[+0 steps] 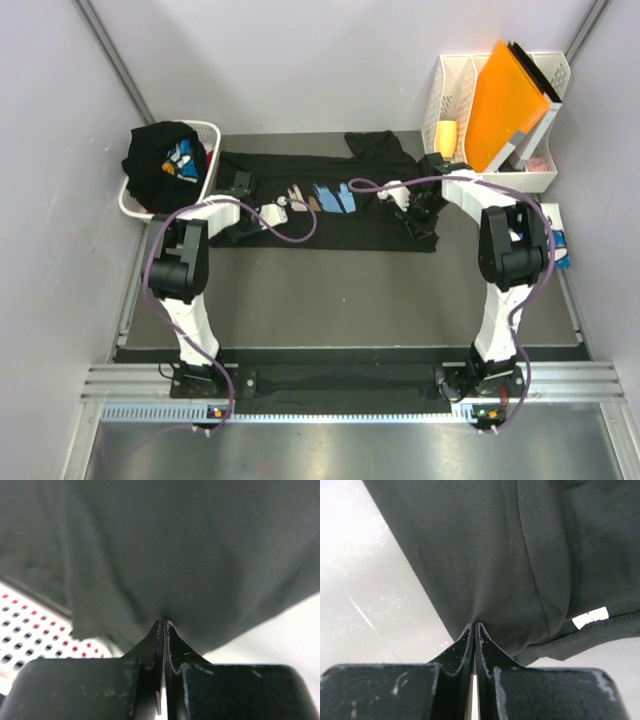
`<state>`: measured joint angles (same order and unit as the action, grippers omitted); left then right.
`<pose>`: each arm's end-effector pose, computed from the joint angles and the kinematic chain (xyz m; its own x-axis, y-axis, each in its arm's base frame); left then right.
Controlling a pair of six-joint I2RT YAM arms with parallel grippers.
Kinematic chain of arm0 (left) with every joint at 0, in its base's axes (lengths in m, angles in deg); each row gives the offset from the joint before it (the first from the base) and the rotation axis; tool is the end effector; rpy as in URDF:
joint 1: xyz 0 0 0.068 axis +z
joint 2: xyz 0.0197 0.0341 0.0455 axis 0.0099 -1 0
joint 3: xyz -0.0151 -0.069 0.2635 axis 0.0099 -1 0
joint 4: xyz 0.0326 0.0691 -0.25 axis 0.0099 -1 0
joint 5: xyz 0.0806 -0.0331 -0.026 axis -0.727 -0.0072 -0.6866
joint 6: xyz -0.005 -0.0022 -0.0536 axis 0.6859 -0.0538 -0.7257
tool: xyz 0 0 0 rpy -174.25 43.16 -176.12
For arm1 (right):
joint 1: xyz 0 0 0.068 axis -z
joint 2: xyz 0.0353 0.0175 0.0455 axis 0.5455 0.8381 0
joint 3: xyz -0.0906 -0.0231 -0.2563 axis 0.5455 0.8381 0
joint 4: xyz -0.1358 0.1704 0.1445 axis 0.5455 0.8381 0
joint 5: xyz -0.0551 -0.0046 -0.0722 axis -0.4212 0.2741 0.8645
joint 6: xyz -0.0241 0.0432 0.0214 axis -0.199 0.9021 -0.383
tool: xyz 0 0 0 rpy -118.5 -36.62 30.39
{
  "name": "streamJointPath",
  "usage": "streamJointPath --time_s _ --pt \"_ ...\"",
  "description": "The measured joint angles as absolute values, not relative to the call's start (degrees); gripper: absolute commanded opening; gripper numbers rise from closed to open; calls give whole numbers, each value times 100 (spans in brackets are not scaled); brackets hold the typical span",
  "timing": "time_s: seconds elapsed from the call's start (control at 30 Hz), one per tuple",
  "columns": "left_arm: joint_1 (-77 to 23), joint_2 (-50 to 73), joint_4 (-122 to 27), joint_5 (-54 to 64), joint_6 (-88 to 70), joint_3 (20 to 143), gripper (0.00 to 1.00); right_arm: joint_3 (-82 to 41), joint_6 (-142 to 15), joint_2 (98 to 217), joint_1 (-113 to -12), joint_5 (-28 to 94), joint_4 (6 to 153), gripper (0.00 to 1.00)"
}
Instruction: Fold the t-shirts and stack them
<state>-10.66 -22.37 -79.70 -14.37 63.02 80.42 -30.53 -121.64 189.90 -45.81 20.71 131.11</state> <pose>0.3712 -0.0593 0.1579 -0.3591 0.9328 -0.0285 0.8476 0.3388 0.4084 0.3768 0.0975 0.1867 -0.3968 -0.8427 -0.3638 -0.9144 0.3977 0.0762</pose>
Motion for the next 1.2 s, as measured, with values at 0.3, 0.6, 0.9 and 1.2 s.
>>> streamJointPath --time_s 0.3,0.6,0.9,1.2 --pt "-1063 -2514 -8042 -1520 6324 8262 0 -3144 -12136 19279 -4581 2121 13021 0" --pt "-1002 -2453 -8081 -1365 6566 8225 0 -3297 -12164 19451 -4564 2152 13089 0" --pt "-858 -1924 -8516 -1072 7109 7637 0 -2655 -12693 19034 -4511 2213 12802 0" --pt "-856 -1719 -8656 -1061 7421 7362 0 -2152 -12966 18684 -4244 2194 12829 0"
